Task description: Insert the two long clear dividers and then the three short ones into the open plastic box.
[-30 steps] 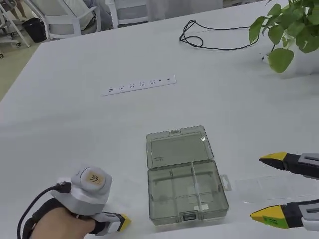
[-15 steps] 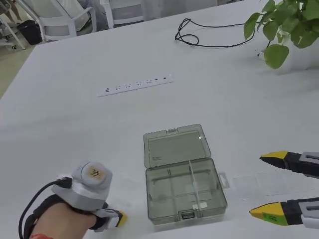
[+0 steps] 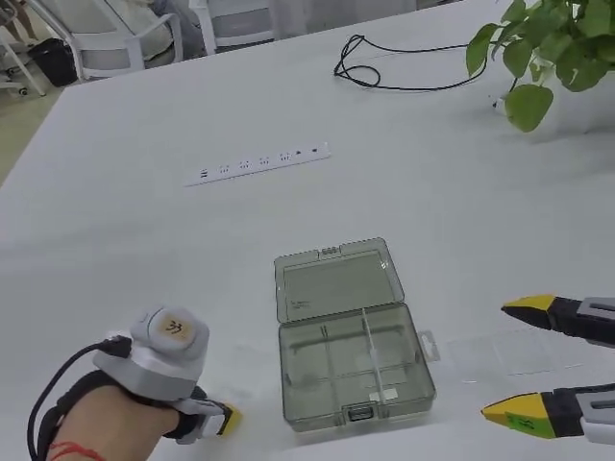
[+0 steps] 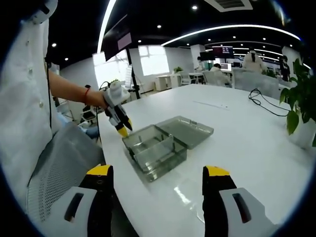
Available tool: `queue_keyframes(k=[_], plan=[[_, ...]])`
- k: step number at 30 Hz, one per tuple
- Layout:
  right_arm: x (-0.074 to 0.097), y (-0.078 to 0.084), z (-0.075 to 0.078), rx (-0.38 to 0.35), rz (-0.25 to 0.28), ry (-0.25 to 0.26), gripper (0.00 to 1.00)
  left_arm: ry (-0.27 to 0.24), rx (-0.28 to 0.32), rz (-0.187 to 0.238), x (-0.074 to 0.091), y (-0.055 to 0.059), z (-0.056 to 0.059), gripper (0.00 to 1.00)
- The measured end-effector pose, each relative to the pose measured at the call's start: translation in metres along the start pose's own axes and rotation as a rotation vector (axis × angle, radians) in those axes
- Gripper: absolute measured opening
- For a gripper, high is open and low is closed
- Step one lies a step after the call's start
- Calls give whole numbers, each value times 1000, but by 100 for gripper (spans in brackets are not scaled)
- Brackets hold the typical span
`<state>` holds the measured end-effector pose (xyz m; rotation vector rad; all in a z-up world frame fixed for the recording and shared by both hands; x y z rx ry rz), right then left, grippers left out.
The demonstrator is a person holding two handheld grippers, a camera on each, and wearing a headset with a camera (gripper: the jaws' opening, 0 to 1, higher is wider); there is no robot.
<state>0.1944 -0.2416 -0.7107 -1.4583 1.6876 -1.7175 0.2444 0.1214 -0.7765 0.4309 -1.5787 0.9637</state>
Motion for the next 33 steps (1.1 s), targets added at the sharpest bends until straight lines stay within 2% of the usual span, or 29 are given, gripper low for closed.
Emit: queue_keyframes(k=[13,19,23,33], plan=[[-2,-2,-4,-6,-13,-1,74,23,30,31,2,3,0,31],[-3,-6,-7,-4,-19,-4,74,36,67,61,5,5,0,31],[-5,-10,-9,-2,-25,-4,74,45,87,94,10,5,0,31],[-16,-25,-18,17,-33,-17,73,66,145,210,30,-2,0,31]])
Point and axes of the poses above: the centre of the closed fingertips' face, and the gripper's own axes: x roughly backward along the fingers, z roughly to its right, y roughly out of its underside, the point moved 8 cm from there along x, roughly backward along the fingers, and after that the axes turned 4 degrees about -x, right-handed, at the moved point
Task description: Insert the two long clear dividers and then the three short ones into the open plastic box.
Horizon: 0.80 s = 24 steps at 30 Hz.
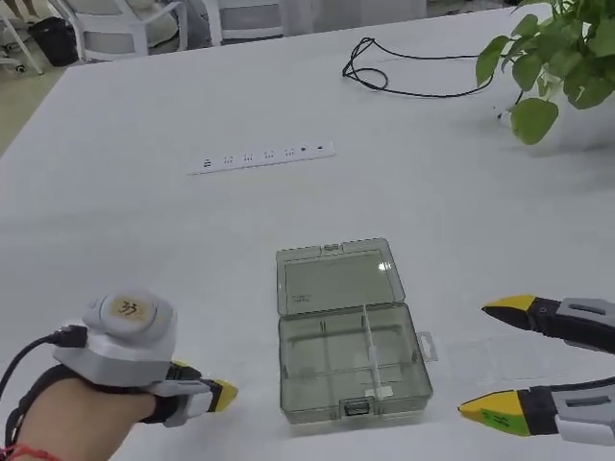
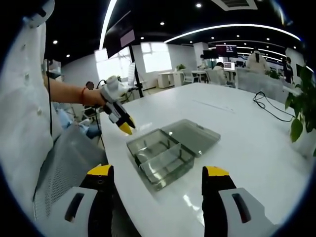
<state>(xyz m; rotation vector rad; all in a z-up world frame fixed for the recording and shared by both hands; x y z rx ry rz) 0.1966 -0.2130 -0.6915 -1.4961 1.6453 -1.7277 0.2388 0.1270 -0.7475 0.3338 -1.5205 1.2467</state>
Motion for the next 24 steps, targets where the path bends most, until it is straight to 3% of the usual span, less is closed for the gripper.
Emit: queue_keyframes(k=[12,18,24], plan=[[-17,-23,-11,-20,4,-8,72,65,43,148,20,-15,14,30],[-33,-40,-20,-70,35,-16,67,110,60,217,26,-25,22,30],[-48,-56,-26,-188,73,-6,59,167,74,288,31,-35,38,30]])
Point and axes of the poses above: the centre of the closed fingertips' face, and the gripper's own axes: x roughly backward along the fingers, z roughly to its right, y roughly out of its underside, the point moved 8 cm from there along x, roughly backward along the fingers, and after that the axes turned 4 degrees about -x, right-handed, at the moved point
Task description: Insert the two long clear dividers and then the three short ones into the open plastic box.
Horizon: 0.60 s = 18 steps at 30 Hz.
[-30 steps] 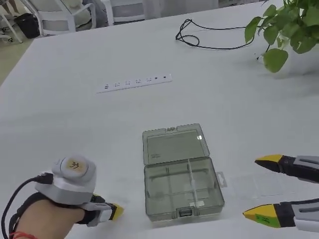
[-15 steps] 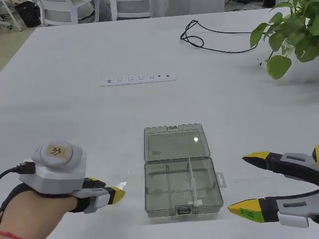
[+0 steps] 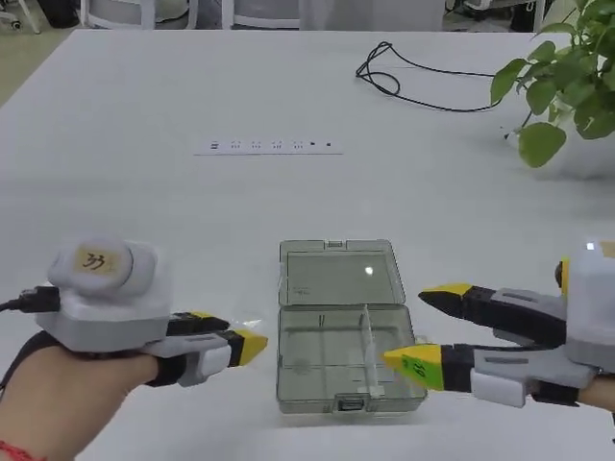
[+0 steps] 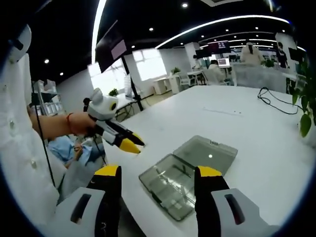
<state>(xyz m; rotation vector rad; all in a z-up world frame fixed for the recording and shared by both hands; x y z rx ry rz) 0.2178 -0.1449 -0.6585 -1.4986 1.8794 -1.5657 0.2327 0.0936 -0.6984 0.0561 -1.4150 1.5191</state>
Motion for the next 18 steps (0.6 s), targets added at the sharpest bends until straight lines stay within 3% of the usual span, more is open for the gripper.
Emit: queue_keyframes(k=[2,11,18], plan=[[-3,-3,3,-24,24,9,55,23,8,27,-1,-3,4,30],[-31,-7,-3,-129,21,53,35,103,12,93,-7,-11,29,30],[-46,-8,-10,-204,29,63,25,138,-13,110,-11,-17,40,30]])
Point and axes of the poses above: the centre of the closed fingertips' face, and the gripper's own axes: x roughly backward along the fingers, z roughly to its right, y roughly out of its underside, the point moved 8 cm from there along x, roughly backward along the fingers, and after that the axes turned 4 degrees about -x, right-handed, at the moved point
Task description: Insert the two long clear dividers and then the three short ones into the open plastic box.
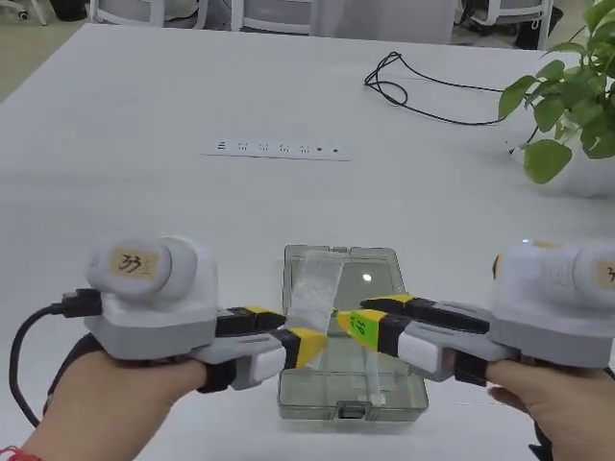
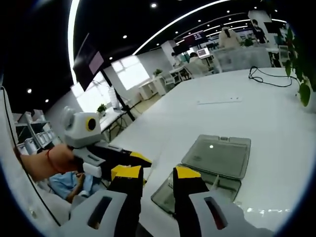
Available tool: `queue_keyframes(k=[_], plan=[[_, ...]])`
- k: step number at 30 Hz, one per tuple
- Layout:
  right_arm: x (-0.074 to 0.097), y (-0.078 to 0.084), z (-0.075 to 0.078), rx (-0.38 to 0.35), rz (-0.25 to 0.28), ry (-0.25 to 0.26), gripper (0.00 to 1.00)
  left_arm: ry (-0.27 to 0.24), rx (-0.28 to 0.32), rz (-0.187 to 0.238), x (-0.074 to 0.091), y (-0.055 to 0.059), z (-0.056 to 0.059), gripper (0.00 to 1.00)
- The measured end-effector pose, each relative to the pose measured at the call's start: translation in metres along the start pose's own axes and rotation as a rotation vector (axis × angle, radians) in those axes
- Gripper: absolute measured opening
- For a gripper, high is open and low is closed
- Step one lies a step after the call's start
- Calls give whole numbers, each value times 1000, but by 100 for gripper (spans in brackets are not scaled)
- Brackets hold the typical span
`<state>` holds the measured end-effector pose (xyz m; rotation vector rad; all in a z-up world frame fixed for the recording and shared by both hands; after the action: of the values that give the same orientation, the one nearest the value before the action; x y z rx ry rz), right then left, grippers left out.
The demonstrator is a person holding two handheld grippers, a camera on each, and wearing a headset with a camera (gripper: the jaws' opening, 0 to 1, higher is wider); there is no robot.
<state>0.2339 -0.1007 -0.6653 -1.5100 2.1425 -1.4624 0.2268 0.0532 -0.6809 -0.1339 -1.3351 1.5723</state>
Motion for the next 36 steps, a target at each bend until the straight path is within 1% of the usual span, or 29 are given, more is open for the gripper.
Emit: queue_keyframes(k=[3,8,11,13,18,20,25,30,33,36], plan=[[-6,0,-3,-30,-1,1,22,12,-8,3,-2,-1,3,31],[-9,1,-3,-66,-5,13,15,24,-28,-2,-4,-1,7,31],[-11,3,-2,-86,-17,19,13,27,-30,0,-5,-2,7,31],[-10,4,-3,-92,-20,21,8,26,-36,-3,-5,-2,7,31],[-11,3,-2,-149,-10,48,7,20,-36,1,-7,-2,7,31],[-11,4,-3,-149,-15,60,7,18,-55,3,-9,-2,8,31],[-12,3,-3,-162,-12,72,7,22,-45,2,-9,-1,8,31],[-13,2,-2,-173,-16,71,7,34,-50,1,-9,0,8,32],[-12,1,-2,-180,-20,72,7,39,-76,7,-8,0,7,33],[-11,-2,-2,-183,-19,71,7,40,-85,-3,-6,2,5,36]])
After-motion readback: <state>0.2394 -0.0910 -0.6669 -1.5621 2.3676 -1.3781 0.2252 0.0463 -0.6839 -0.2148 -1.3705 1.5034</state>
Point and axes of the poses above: the centre of the closed fingertips' face, and the gripper's own axes: x roughly backward along the fingers, z roughly to its right, y roughly out of its underside, the point moved 8 cm from there along x, roughly backward along the fingers, and after that the axes turned 4 degrees about -x, right-handed, at the moved point
